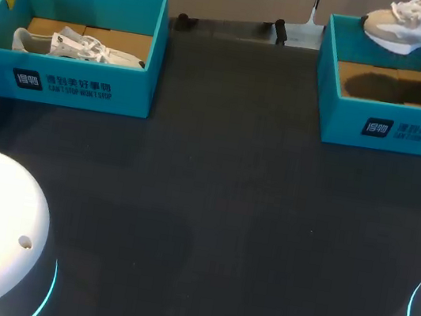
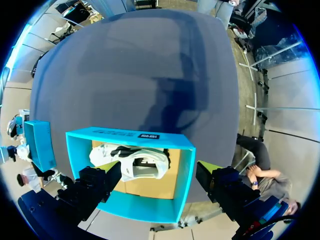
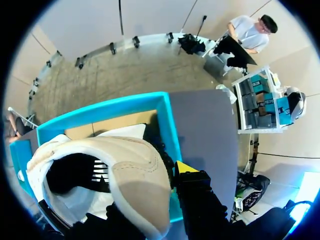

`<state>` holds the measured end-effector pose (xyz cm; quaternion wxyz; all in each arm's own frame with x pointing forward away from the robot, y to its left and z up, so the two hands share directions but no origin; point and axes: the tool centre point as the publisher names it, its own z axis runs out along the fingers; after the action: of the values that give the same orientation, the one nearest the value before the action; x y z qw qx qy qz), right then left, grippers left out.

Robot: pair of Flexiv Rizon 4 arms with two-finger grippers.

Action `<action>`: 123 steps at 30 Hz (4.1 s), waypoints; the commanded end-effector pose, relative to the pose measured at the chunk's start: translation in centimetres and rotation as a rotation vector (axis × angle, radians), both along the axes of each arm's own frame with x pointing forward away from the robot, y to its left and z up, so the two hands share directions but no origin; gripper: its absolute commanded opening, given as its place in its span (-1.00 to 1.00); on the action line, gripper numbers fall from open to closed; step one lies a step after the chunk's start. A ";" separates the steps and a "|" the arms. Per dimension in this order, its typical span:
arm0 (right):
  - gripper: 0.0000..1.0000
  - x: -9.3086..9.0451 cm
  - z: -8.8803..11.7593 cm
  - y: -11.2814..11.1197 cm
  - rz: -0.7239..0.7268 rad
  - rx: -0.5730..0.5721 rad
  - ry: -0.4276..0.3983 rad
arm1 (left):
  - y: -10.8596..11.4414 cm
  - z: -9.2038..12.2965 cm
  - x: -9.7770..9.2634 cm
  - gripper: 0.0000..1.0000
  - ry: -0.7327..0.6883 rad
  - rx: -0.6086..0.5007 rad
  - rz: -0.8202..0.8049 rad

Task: Take the shoe out of the shoebox, open the shoe tongue, remove and reinsert the insole, then place the shoe into the shoebox

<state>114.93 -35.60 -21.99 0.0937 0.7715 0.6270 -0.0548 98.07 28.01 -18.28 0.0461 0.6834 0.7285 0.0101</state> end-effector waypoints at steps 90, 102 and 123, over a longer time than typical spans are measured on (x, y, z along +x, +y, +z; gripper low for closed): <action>-1.00 -36.7 2.6 26.0 -0.008 -0.030 -0.046 | 0.0 0.0 -0.1 1.00 -0.002 0.002 0.000; -1.00 -36.7 2.6 26.0 -0.008 -0.030 -0.046 | 0.0 0.0 -0.1 1.00 -0.002 0.002 0.000; -1.00 -44.8 -1.1 36.9 0.118 0.001 -0.017 | 0.0 0.0 -0.1 1.00 -0.002 0.002 0.000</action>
<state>70.40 1.96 -22.74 0.1097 0.7330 0.6691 -0.0542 98.06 28.00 -18.28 0.0462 0.6834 0.7285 0.0102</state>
